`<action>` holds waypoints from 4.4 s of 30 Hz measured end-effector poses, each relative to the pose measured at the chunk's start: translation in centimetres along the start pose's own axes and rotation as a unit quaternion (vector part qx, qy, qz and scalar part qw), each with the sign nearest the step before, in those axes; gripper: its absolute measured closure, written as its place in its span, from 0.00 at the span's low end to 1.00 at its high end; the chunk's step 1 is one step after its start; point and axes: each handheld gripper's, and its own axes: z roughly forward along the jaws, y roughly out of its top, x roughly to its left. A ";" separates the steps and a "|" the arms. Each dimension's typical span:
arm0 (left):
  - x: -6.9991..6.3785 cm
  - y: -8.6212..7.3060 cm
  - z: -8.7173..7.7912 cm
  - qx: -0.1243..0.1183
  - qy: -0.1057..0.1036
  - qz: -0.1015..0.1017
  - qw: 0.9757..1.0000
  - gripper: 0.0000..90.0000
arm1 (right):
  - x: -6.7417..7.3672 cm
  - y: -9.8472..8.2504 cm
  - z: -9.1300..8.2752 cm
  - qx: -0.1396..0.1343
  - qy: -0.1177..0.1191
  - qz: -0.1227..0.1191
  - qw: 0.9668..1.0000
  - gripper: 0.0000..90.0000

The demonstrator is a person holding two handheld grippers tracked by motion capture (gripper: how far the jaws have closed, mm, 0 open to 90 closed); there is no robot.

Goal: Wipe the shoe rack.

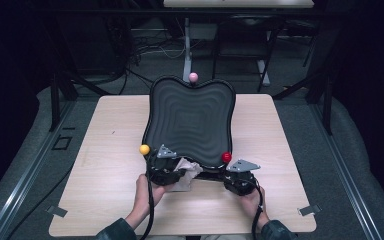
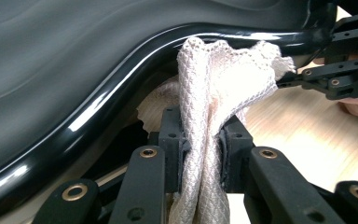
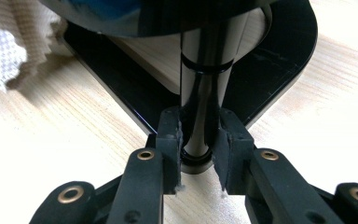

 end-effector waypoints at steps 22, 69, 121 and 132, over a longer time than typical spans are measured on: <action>5.1 -3.8 -5.8 -0.012 0.048 -0.053 0.997 0.83 | 0.0 0.0 0.0 0.000 -0.001 0.001 1.000 0.82; -2.4 -3.4 2.1 -0.001 -0.009 0.005 1.000 0.85 | -2.7 0.8 -3.0 0.049 0.009 -0.003 0.999 0.11; -9.1 -0.8 7.9 -0.056 -0.033 0.024 0.998 0.85 | -5.4 0.2 -4.5 0.062 0.000 0.018 0.998 0.09; -9.1 -0.6 9.5 -0.043 -0.020 0.018 0.999 0.85 | -5.2 0.2 -4.3 0.059 0.001 0.016 0.998 0.09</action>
